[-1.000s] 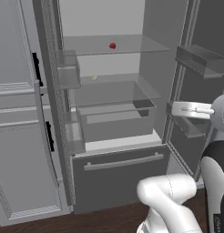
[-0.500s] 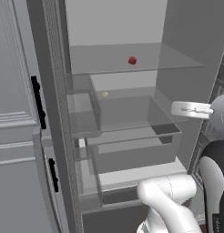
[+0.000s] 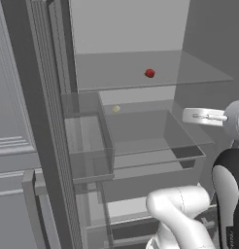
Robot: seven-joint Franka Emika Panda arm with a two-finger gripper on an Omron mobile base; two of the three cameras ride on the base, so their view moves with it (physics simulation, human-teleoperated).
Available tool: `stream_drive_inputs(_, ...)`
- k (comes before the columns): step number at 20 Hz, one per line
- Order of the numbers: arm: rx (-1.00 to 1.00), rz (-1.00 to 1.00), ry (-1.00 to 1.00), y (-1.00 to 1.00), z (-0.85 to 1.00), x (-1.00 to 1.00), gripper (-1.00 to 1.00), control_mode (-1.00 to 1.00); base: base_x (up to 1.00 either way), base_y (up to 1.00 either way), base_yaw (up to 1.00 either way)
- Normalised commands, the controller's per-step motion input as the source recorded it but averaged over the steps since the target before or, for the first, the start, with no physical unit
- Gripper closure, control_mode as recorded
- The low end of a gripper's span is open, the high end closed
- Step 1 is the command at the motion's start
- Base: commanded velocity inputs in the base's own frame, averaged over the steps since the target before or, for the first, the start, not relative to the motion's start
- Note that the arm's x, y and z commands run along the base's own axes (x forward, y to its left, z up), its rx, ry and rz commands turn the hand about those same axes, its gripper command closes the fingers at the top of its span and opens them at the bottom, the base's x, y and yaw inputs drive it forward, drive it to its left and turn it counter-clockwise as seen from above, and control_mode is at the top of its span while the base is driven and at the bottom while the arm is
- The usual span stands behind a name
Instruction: Take the strawberry from the fridge and place it on top of the pancake, located on the dining counter.
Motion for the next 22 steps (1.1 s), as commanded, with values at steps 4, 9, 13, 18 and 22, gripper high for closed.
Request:
stream_drive_inputs(4,-0.02,0.07,-0.02,0.06,0.35,0.0,-1.0,-1.0,0.34,0.05,0.09)
stream_drive_inputs(9,-0.07,0.08,0.0,0.02,0.71,-0.13,-1.0,-1.0,0.0,0.0,0.0)
stream_drive_inputs(13,-0.09,0.01,0.01,0.0,0.41,0.09,-1.0,-1.0,0.0,0.0,0.0)
stream_drive_inputs(18,-0.07,0.0,-0.04,-0.01,0.0,0.31,-1.0,-1.0,0.0,0.0,0.0)
stream_drive_inputs(22,-0.04,0.0,-0.19,0.0,-0.11,0.23,-1.0,-1.0,0.0,0.0,0.0)
